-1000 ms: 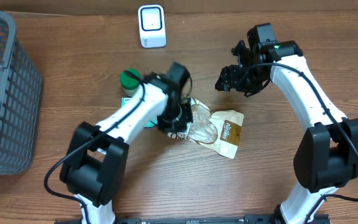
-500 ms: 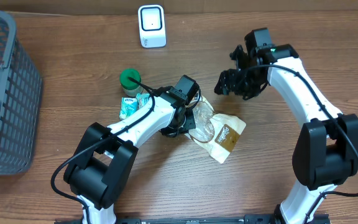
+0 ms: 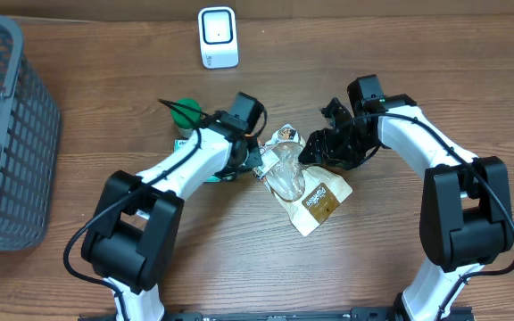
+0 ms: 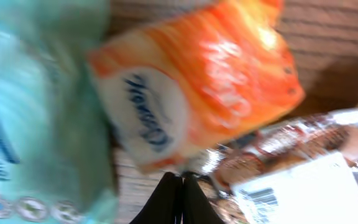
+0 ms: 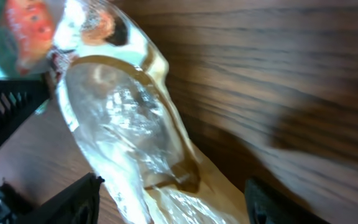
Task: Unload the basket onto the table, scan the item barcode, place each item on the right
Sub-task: 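Lift the bread bag with the right gripper toward the white scanner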
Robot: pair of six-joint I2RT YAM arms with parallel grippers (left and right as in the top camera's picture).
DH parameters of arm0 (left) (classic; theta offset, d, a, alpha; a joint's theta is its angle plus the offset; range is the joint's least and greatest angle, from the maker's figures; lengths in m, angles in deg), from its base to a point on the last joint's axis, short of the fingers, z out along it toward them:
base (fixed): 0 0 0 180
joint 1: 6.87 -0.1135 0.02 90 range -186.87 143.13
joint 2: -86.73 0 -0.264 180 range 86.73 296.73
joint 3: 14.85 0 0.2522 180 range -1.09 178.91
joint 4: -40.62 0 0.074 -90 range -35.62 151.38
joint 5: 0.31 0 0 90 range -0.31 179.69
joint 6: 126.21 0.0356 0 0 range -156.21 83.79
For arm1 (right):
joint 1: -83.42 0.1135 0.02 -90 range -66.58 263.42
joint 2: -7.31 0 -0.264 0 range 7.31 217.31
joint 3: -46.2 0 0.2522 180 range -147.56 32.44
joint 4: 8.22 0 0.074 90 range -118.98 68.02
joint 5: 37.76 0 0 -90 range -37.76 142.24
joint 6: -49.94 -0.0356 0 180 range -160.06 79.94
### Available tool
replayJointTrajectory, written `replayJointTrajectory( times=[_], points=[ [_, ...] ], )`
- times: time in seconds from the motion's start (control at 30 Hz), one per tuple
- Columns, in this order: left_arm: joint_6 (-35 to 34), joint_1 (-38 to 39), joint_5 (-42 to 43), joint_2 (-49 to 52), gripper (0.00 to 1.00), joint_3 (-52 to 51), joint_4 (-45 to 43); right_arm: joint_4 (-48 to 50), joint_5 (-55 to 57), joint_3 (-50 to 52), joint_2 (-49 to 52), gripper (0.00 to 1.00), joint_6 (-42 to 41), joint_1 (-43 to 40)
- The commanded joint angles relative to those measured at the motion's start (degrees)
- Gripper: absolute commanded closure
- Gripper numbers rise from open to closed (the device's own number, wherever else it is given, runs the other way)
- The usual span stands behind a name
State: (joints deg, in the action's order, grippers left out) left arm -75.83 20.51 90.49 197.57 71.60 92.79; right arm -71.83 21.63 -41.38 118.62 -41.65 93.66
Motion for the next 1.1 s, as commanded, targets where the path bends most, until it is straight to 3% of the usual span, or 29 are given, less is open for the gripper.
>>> replayJointTrajectory(
  times=[0.0, 0.1, 0.4, 0.7, 0.87, 0.97, 1.07],
  points=[
    [2.21, 0.11, 4.79, 0.42, 0.96, 0.61, 0.79, 0.96, -3.67, 1.01, 0.07, 0.25, 3.48, -1.79],
    [1.2, 1.57, 14.16, 0.44, 0.96, 0.22, 0.74, 1.51, -4.17, 1.03, 0.31, 0.25, 6.8, -4.26],
    [-9.4, 6.51, 12.94, 0.57, 0.96, -0.61, -0.46, 0.83, -11.74, 1.03, 7.15, 0.25, 11.15, -7.58],
    [-12.28, 8.46, 12.76, 7.19, 0.96, -0.9, -4.07, -0.79, -13.66, 1.57, 7.45, 0.26, 11.04, -4.57],
    [-12.26, 5.84, 12.79, 8.28, 0.96, -0.85, -6.51, 1.03, -15.56, 3.56, 7.43, 0.48, 9.7, -1.27],
    [-12.13, 3.13, 12.9, 8.28, 0.96, -0.83, -6.75, 2.43, -15.56, 4.5, 7.43, 0.55, 8.28, -0.87],
    [-8.98, 0.66, 14.69, 8.28, 0.96, -0.83, -6.75, 3.08, -15.58, 4.48, 7.43, 0.56, 7.56, -1.68]
  ],
)
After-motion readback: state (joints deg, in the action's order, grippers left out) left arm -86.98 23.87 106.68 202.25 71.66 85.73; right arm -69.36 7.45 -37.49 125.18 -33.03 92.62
